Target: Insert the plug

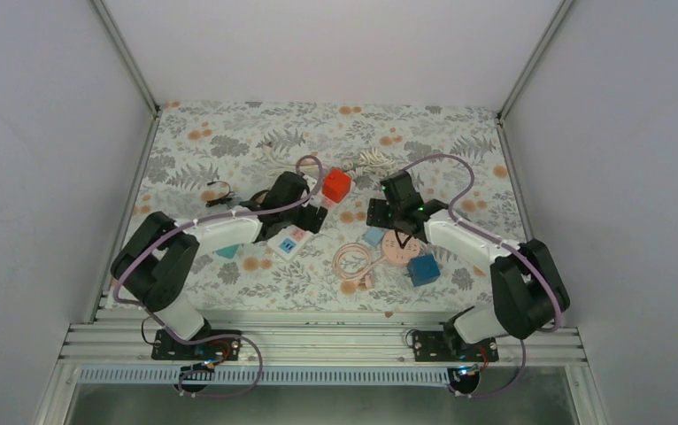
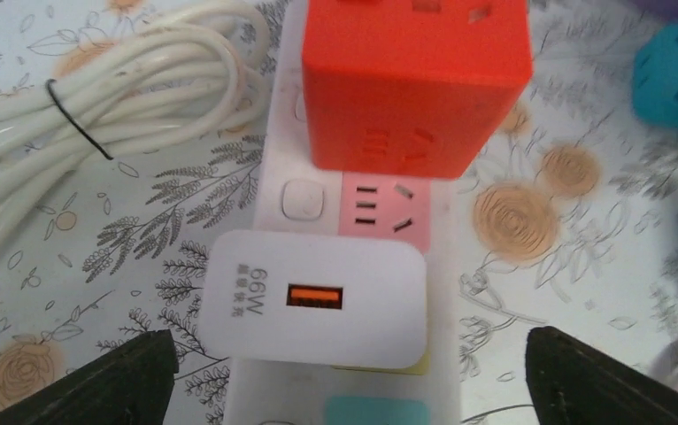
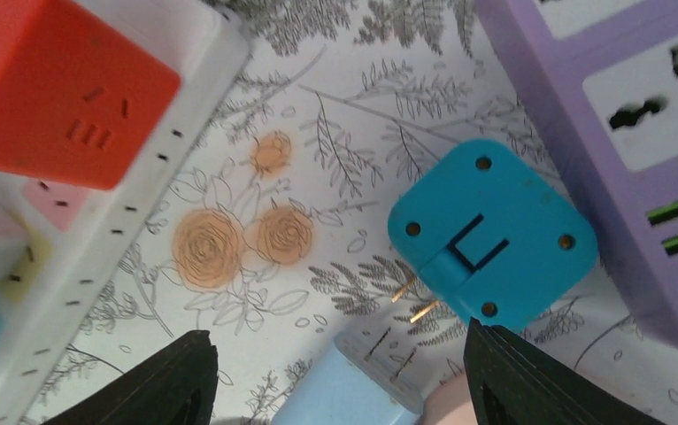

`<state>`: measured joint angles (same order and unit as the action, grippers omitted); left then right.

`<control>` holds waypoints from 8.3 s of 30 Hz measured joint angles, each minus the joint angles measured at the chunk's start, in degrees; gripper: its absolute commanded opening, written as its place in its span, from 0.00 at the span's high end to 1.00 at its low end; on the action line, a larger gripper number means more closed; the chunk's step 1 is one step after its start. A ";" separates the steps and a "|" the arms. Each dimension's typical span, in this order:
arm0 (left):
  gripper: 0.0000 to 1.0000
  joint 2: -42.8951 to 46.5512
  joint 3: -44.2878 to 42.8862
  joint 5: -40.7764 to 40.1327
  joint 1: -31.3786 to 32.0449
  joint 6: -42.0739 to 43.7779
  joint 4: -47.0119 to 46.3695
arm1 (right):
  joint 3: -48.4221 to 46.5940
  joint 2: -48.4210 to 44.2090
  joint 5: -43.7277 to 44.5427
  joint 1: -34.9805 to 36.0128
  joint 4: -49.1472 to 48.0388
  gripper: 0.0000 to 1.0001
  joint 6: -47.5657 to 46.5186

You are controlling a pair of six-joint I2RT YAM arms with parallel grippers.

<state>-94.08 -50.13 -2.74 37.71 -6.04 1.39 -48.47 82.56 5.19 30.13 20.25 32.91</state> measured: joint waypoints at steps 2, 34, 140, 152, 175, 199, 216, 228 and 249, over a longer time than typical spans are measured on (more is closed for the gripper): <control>0.00 1.70 -0.68 0.28 0.00 -0.57 1.09 | -0.04 0.90 1.25 1.07 0.87 0.28 1.03; 0.00 26.23 2.64 -2.80 -0.48 -5.18 2.84 | -10.34 20.24 14.21 -0.26 5.60 0.08 21.99; 0.98 22.86 -14.93 32.87 -14.69 -5.25 32.65 | -6.12 -13.31 -21.64 12.92 -35.45 0.01 -45.24; 0.98 15.47 -15.08 20.85 -6.95 -2.19 35.85 | -1.55 -20.61 -1.46 7.21 -22.95 0.00 -19.15; 0.98 6.49 -9.07 11.78 -2.73 2.97 34.86 | 9.81 -23.32 -7.19 1.22 -15.08 0.00 -0.94; 0.98 3.58 -6.64 7.50 -2.71 8.02 30.14 | 8.63 -14.08 -7.48 -0.28 -19.93 0.00 -3.15; 0.98 2.97 -9.05 7.19 -2.73 6.34 33.51 | 7.96 -12.92 -7.02 -1.77 -19.10 0.00 -4.20; 0.98 2.93 -9.55 7.67 -2.71 5.20 34.86 | 7.96 -12.33 -7.02 -2.16 -19.08 0.00 -4.20; 0.98 1.55 -8.61 8.15 -2.71 5.14 32.72 | 7.96 -11.96 -7.04 -2.54 -18.95 0.00 -4.20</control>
<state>-92.53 -58.74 5.41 35.00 -0.91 34.11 -40.51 70.61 -1.85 27.59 1.30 28.71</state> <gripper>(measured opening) 0.166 0.998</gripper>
